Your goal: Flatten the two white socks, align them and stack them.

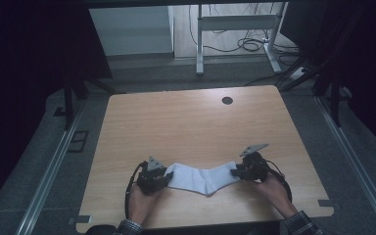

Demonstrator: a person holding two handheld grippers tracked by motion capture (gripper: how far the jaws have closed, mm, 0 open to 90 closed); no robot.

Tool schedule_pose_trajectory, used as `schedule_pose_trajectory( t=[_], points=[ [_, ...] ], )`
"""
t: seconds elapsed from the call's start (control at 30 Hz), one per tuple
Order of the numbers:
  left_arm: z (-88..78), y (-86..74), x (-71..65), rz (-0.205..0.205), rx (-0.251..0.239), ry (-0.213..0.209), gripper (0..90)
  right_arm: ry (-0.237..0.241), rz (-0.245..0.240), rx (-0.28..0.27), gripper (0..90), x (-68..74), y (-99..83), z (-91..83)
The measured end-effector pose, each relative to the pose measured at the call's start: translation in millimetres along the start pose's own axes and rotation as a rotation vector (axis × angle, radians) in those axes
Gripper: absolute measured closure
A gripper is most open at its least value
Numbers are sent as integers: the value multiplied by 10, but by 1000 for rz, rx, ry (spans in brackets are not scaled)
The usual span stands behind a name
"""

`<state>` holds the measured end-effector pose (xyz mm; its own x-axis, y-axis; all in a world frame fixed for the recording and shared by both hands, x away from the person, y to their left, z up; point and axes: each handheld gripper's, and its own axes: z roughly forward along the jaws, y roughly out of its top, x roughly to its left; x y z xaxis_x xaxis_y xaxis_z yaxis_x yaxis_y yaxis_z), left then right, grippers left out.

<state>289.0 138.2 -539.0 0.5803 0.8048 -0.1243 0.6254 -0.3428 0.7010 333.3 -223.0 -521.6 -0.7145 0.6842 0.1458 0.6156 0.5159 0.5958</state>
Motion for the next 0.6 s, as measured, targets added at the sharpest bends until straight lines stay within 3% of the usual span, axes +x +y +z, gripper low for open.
schedule_pose_trajectory(
  t=[0.13, 0.3, 0.6],
  points=[
    [2, 31, -26, 21, 10, -4, 812, 10, 9, 9, 766, 7, 9, -9],
    [-32, 90, -12, 27, 8, -12, 824, 8, -3, 7, 776, 30, 39, -48],
    [-146, 347, 55, 43, -45, -2, 826, 10, -2, -71, 777, -9, 205, -266]
  ],
)
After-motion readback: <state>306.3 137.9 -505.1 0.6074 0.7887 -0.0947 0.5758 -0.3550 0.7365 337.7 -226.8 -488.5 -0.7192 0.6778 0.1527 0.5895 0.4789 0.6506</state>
